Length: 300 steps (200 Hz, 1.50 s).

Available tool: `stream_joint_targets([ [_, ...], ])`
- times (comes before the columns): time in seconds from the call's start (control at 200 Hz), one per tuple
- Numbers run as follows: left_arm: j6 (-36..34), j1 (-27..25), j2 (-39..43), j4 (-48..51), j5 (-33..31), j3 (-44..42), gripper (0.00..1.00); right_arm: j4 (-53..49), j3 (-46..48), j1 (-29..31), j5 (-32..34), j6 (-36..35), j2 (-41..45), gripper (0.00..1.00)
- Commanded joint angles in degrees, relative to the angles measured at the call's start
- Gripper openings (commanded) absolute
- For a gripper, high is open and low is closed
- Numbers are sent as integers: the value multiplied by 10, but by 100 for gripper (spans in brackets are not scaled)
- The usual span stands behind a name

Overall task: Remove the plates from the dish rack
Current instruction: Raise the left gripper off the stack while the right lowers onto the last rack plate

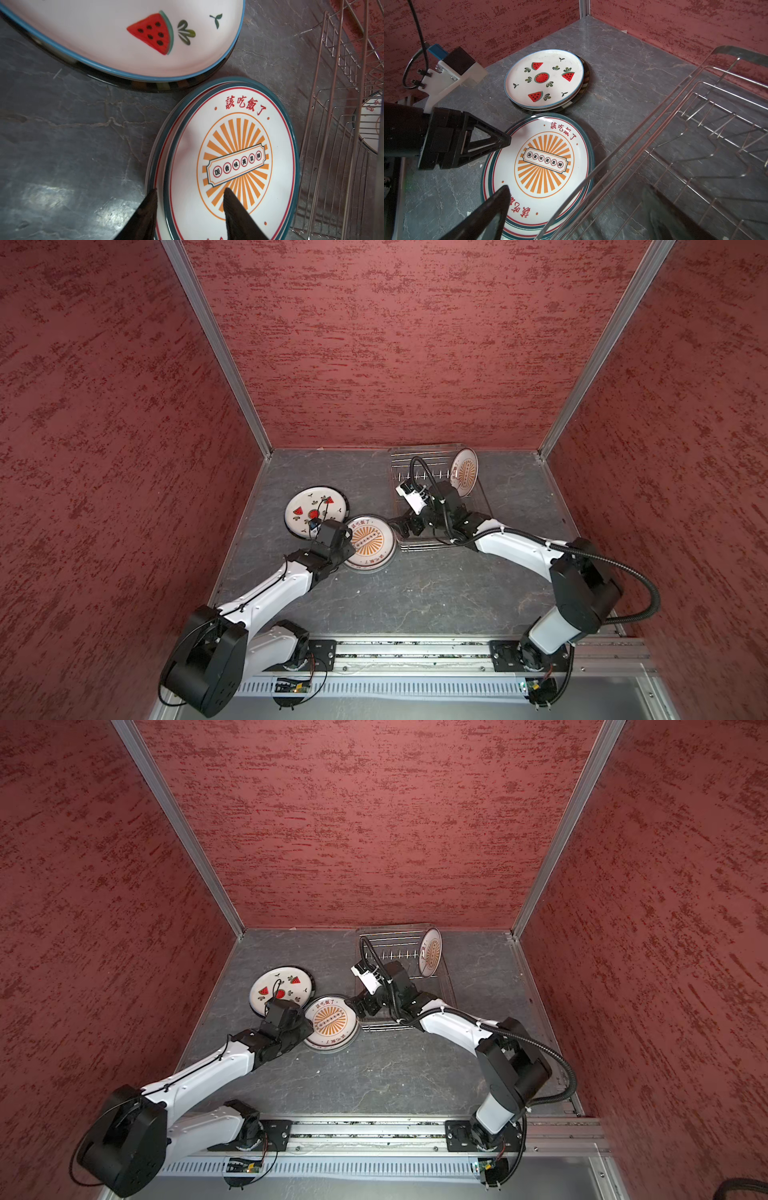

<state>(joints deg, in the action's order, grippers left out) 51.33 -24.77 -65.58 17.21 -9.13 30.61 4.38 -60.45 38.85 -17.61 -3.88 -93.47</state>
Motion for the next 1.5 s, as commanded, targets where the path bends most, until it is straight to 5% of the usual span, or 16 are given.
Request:
stream_joint_targets([
  [0.0, -12, -3, 13, 9, -18, 9, 52, 9, -12, 4, -1, -11, 6, 99],
  [0.1, -20, -5, 31, 12, -40, 15, 54, 22, -6, 4, 1, -2, 14, 99],
  [0.291, -73, -21, 103, -44, -52, 20, 100, 78, 10, -4, 74, 46, 48, 99],
  [0.621, -147, -33, 101, -292, 81, 8, 100, 79, 0, -63, 235, 162, 94, 99],
  [0.937, -166, -40, -27, -396, 196, 74, 99, 5, -57, -165, 295, 202, 77, 99],
  [1.067, -169, -48, -55, -416, 209, 89, 99, -39, -89, -232, 235, 242, 56, 99],
  [1.227, -165, -57, -75, -430, 218, 96, 99, -59, -109, -285, 228, 252, 29, 89],
  [1.358, -163, -62, -95, -434, 228, 103, 99, -94, -140, -312, 204, 242, 1, 65],
  [1.498, -160, -66, -112, -438, 231, 108, 99, -106, -158, -315, 189, 216, -21, 54],
])
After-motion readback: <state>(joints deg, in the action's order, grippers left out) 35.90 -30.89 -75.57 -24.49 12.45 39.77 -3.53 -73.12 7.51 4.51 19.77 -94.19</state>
